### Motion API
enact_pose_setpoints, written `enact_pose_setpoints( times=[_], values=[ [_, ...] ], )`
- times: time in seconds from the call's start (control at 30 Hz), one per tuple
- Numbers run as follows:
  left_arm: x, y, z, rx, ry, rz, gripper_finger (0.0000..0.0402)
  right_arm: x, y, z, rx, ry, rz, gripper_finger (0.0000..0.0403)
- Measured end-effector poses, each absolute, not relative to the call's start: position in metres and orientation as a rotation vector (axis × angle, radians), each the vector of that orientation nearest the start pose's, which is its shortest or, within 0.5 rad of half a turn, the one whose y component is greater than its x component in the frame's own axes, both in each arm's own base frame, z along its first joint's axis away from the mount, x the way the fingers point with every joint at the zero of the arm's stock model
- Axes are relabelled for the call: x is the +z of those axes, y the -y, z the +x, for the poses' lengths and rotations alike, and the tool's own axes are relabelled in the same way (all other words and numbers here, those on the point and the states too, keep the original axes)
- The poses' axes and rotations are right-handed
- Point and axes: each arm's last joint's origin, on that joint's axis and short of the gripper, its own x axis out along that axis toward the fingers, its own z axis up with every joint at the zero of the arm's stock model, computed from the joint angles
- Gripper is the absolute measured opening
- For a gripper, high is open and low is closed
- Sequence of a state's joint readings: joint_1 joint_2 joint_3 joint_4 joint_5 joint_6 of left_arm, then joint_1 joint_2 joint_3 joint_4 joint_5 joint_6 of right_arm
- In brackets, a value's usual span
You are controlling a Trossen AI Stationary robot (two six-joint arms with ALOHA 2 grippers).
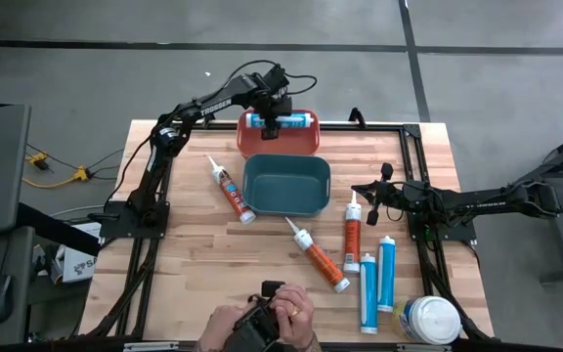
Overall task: Pick & place silicon tubes, Sealant and Lysol wipes
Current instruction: Put the left blue sealant into the orange bin, then put the top left orange sealant into the blue bin
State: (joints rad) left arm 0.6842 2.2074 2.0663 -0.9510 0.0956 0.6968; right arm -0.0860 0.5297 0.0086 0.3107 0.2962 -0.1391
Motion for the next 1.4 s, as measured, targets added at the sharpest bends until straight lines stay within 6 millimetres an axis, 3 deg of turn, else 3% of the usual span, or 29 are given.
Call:
enact_pose_setpoints(
  times=[0.1,0.33,0.5,0.67,1.0,1.4],
  values=[
    [0.255,-0.297,0.368,0.16,-1.131,0.182,0.02,0.147,0.019,0.127,-0.365,-0.237,-0.159,0.0],
    [0.256,-0.294,0.37,0.177,-1.124,0.151,0.0359,0.147,0.019,0.127,-0.366,-0.237,-0.159,0.0],
    [0.256,-0.289,0.373,0.192,-1.135,0.158,0.0381,0.147,0.019,0.127,-0.366,-0.237,-0.159,0.0],
    [0.259,-0.278,0.38,0.237,-1.177,0.214,0.036,0.147,0.019,0.127,-0.366,-0.237,-0.159,0.0],
    [0.299,-0.232,0.387,0.301,-1.162,0.298,0.0293,0.147,0.019,0.127,-0.366,-0.237,-0.159,0.0],
    [0.307,-0.145,0.406,0.223,-1.206,0.172,0.0116,0.147,0.019,0.127,-0.365,-0.237,-0.159,0.0]
  ],
)
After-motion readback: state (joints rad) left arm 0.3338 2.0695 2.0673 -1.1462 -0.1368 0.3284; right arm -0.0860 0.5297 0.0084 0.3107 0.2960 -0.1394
